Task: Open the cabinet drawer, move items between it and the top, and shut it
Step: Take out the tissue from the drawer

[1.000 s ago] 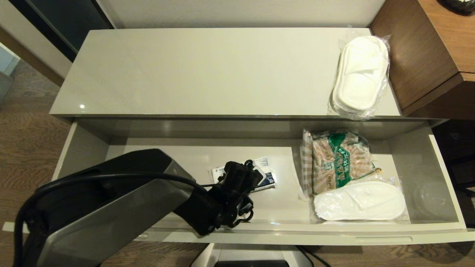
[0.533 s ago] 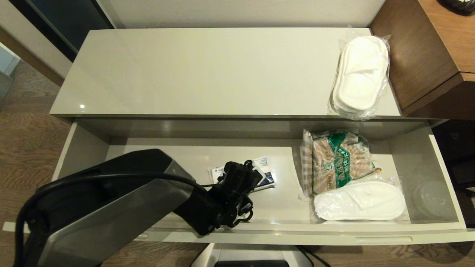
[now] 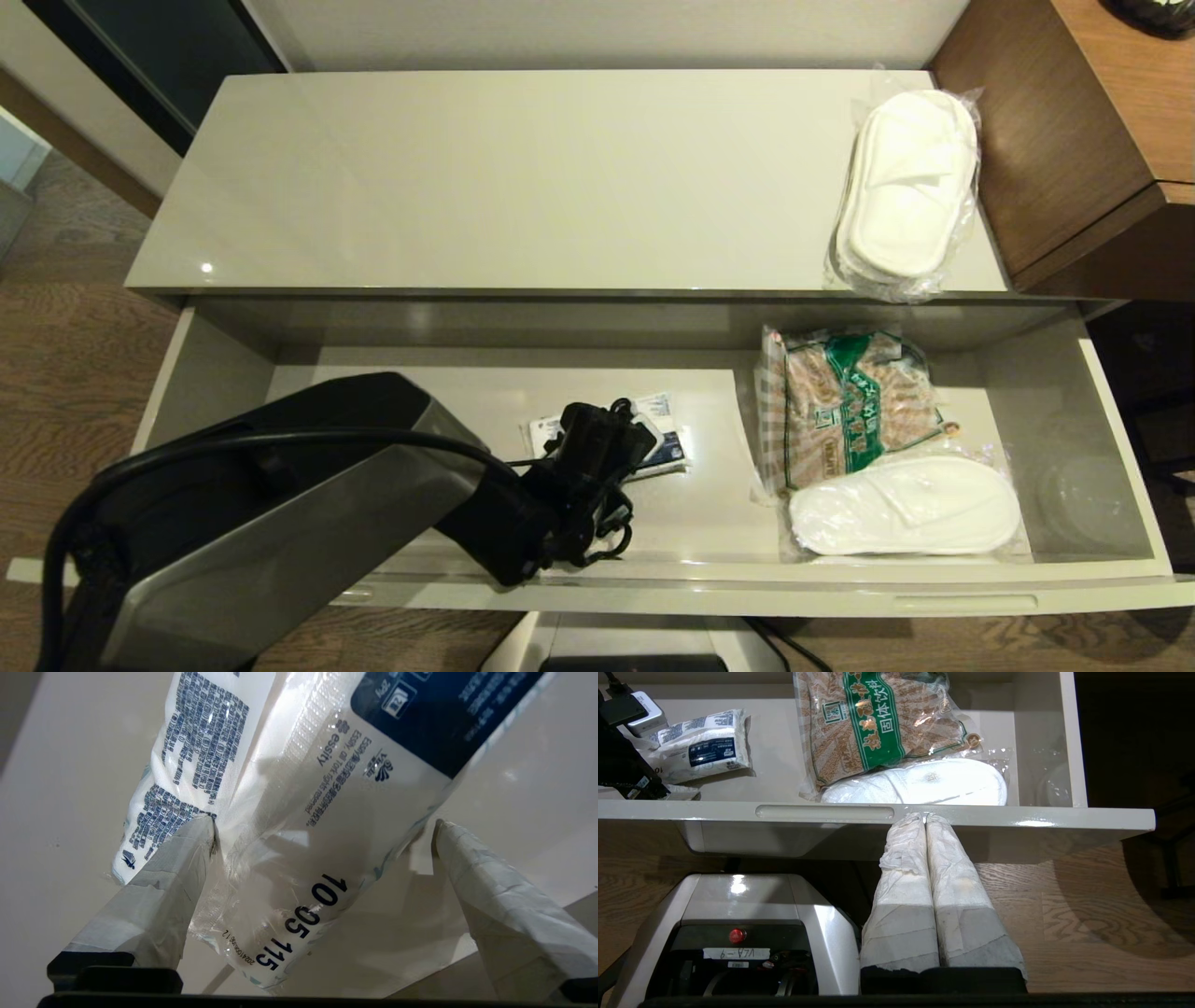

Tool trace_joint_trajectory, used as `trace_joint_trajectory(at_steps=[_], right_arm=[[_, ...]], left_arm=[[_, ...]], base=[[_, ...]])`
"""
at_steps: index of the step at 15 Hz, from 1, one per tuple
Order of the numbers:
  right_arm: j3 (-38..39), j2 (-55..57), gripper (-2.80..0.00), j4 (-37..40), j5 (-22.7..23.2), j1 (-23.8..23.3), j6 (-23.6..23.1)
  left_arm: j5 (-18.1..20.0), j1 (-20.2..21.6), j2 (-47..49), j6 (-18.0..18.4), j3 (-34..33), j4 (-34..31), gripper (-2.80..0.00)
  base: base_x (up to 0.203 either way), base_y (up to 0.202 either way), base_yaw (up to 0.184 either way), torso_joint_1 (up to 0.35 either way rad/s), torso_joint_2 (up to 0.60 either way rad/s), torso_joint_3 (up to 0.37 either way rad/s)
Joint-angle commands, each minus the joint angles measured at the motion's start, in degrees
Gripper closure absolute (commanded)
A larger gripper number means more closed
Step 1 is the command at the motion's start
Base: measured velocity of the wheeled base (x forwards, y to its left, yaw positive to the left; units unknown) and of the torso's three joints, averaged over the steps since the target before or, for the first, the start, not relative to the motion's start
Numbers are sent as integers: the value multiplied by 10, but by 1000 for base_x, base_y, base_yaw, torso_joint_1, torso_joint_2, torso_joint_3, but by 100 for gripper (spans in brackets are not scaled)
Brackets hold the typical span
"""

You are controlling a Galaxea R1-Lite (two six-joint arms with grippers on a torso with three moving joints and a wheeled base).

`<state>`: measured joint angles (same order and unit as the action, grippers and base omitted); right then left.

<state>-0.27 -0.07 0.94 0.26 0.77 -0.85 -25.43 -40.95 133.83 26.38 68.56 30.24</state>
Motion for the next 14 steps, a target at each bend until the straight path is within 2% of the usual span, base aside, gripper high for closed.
trace_joint_trajectory(at_steps=[1, 5, 6, 14], right_arm=[[0, -9, 0, 0, 0, 0, 0], [0, -9, 0, 0, 0, 0, 0], [0, -9, 0, 0, 0, 0, 0], [0, -9, 0, 0, 0, 0, 0]], left_arm=[[-5, 2, 5, 2, 7, 2, -280], [-29, 3, 13, -2, 11, 3, -280], [-36, 3, 15, -12, 13, 3, 0], [-45, 3, 15, -16, 14, 2, 0]], base=[[0, 0, 0, 0, 0, 0], [0, 0, 0, 0, 0, 0], [0, 0, 0, 0, 0, 0], [0, 0, 0, 0, 0, 0]])
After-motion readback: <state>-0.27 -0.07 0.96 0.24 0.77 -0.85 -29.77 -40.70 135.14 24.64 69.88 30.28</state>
